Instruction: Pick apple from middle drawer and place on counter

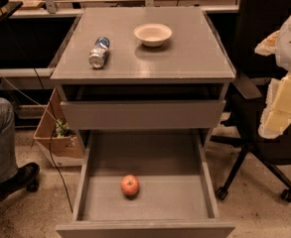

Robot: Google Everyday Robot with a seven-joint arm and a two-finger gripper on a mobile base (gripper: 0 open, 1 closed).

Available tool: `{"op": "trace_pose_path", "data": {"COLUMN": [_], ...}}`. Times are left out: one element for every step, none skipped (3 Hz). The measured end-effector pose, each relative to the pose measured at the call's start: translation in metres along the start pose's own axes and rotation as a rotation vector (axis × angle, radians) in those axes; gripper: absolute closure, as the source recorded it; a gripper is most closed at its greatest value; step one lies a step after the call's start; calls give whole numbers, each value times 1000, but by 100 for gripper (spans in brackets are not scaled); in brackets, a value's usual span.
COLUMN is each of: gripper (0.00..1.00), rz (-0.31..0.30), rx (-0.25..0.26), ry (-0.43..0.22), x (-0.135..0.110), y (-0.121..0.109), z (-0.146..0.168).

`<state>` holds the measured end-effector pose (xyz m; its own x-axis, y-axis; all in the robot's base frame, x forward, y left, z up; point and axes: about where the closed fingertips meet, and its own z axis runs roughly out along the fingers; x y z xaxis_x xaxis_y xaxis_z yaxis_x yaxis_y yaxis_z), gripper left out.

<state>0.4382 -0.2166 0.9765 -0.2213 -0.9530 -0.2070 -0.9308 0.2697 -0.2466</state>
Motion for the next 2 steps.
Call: {"op": "trace_pose_path", "data": {"gripper": [0, 0], "rz": [0, -4], "rx": [0, -15], "ry": [0, -38], "x": [0, -3], "y": [0, -3], "z": [0, 23]}}
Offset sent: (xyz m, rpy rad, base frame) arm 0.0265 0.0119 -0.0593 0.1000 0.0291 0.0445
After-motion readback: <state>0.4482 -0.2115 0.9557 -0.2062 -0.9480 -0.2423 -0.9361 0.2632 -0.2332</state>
